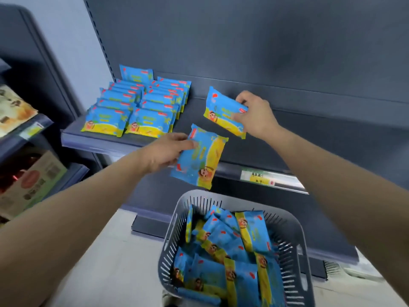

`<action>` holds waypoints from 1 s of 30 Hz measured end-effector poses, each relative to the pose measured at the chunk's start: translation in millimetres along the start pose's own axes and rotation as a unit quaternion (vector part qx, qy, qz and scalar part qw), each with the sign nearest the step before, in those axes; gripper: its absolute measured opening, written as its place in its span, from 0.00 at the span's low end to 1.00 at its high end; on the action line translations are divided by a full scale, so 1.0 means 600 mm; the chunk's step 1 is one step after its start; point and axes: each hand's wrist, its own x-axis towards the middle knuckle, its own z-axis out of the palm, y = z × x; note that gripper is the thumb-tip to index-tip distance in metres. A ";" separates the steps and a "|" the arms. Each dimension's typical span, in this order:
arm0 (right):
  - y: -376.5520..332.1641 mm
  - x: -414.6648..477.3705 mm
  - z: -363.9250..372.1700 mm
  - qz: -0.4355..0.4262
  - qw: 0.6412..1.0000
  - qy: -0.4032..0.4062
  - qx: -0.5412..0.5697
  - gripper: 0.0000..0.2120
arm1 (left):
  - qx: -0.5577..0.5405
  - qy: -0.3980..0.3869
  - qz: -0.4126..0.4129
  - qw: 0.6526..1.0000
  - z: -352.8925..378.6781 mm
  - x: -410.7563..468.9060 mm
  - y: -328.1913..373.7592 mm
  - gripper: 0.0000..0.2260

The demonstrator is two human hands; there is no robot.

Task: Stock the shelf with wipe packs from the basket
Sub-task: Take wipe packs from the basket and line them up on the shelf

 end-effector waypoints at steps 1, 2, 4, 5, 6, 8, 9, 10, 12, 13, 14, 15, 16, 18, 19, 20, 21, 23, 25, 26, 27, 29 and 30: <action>-0.002 0.020 0.006 0.007 1.000 0.014 -0.002 0.10 | -0.036 0.025 0.013 0.999 -0.009 0.013 0.016 0.05; -0.004 0.042 0.015 0.016 0.999 0.027 -0.003 0.10 | -0.072 0.047 0.019 0.996 -0.021 0.030 0.030 0.06; -0.004 0.085 0.033 0.032 0.998 0.047 -0.016 0.10 | -0.134 0.071 0.008 0.988 -0.045 0.065 0.056 0.09; -0.002 0.107 0.043 0.037 0.998 0.052 -0.027 0.11 | -0.148 0.069 -0.001 0.987 -0.057 0.082 0.066 0.10; 0.001 0.129 0.053 0.041 0.997 0.054 -0.034 0.11 | -0.140 0.059 -0.010 0.988 -0.067 0.099 0.075 0.09; 0.010 0.173 0.071 0.052 0.996 0.054 -0.042 0.12 | -0.084 0.034 -0.019 0.996 -0.086 0.130 0.090 0.07; 0.015 0.195 0.079 0.059 0.996 0.051 -0.046 0.13 | -0.048 0.023 -0.019 0.998 -0.095 0.147 0.095 0.09; 0.020 0.215 0.086 0.066 0.996 0.045 -0.049 0.14 | -0.009 0.013 -0.019 1.000 -0.103 0.162 0.100 0.12; 0.029 0.254 0.098 0.075 0.995 0.034 -0.054 0.15 | 0.074 -0.007 -0.011 0.997 -0.119 0.192 0.112 0.17; 0.033 0.271 0.104 0.078 0.995 0.029 -0.051 0.15 | 0.116 -0.020 -0.002 0.993 -0.126 0.206 0.118 0.17; 0.038 0.286 0.109 0.083 0.995 0.024 -0.045 0.15 | 0.157 -0.029 0.008 0.987 -0.132 0.219 0.123 0.16; 0.042 0.298 0.114 0.086 0.995 0.018 -0.040 0.16 | 0.202 -0.031 0.022 0.979 -0.137 0.232 0.129 0.14; 0.046 0.308 0.119 0.087 0.995 0.013 -0.037 0.16 | 0.254 -0.022 0.042 0.966 -0.140 0.245 0.134 0.13; 0.053 0.322 0.130 0.083 0.996 0.013 -0.037 0.15 | 0.348 0.005 0.088 0.933 -0.141 0.272 0.143 0.13; 0.056 0.327 0.135 0.079 0.996 0.024 -0.035 0.14 | 0.378 0.012 0.108 0.920 -0.140 0.284 0.145 0.13; 0.059 0.331 0.140 0.078 0.996 0.041 -0.029 0.13 | 0.401 0.014 0.125 0.907 -0.137 0.294 0.147 0.12; 0.063 0.335 0.145 0.082 0.995 0.061 -0.020 0.13 | 0.424 0.013 0.141 0.895 -0.136 0.304 0.148 0.11; 0.073 0.342 0.151 0.107 0.990 0.093 0.008 0.16 | 0.466 0.006 0.168 0.869 -0.133 0.324 0.150 0.09; 0.082 0.349 0.155 0.139 0.984 0.106 0.045 0.16 | 0.490 0.002 0.190 0.851 -0.131 0.343 0.151 0.10; 0.086 0.351 0.155 0.153 0.980 0.110 0.066 0.16 | 0.494 0.001 0.196 0.847 -0.131 0.353 0.152 0.11; 0.090 0.352 0.154 0.165 0.975 0.114 0.093 0.15 | 0.495 0.000 0.200 0.845 -0.130 0.362 0.152 0.12; 0.093 0.351 0.150 0.182 0.964 0.125 0.149 0.15 | 0.501 0.006 0.209 0.840 -0.131 0.381 0.150 0.15; 0.093 0.351 0.148 0.185 0.960 0.131 0.165 0.16 | 0.509 0.010 0.214 0.834 -0.132 0.391 0.149 0.15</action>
